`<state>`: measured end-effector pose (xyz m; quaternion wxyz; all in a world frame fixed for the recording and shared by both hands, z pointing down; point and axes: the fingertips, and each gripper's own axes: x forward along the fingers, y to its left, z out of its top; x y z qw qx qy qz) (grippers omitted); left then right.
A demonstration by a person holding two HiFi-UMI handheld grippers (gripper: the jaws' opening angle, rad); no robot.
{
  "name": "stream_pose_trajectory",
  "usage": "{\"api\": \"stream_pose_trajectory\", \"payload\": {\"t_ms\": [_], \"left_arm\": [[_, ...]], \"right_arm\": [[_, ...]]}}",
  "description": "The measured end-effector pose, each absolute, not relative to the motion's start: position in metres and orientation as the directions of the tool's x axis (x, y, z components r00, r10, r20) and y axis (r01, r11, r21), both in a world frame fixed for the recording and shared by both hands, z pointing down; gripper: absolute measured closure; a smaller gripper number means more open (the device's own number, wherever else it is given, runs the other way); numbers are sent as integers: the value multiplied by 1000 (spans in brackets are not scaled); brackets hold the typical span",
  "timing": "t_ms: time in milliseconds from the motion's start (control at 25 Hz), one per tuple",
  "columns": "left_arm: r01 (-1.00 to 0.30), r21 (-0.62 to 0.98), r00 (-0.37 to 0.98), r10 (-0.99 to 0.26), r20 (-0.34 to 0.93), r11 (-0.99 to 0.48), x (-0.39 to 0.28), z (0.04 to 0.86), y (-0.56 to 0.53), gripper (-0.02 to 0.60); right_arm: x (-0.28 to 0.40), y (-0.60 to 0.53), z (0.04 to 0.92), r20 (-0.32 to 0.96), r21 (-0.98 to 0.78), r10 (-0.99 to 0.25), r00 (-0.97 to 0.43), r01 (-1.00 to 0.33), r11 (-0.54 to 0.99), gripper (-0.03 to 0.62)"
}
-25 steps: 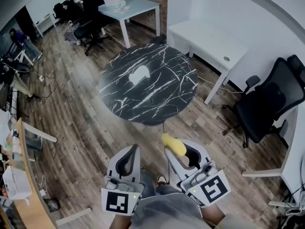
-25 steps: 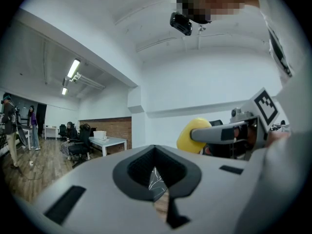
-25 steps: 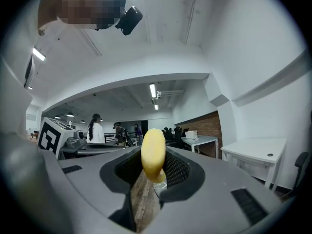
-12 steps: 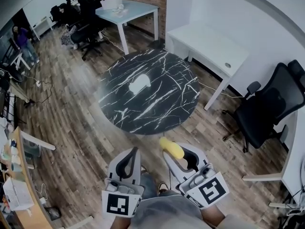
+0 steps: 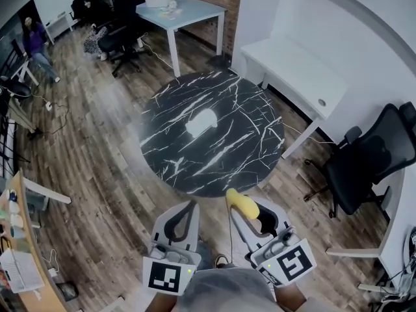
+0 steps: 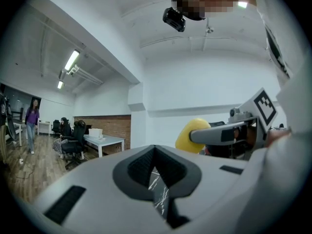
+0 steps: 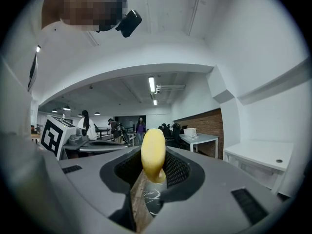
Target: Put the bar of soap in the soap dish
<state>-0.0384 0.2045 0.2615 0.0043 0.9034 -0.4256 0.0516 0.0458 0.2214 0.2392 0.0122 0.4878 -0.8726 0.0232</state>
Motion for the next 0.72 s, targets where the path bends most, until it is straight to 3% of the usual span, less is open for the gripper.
{"api": "stream_pose_trajectory", "payload": {"t_ms": [720], "left_arm": [[-716, -25, 692, -714, 105, -698, -81, 260, 127, 580]], "right_arm": [[-5, 142, 230, 59, -4, -864, -501, -865, 501, 474]]}}
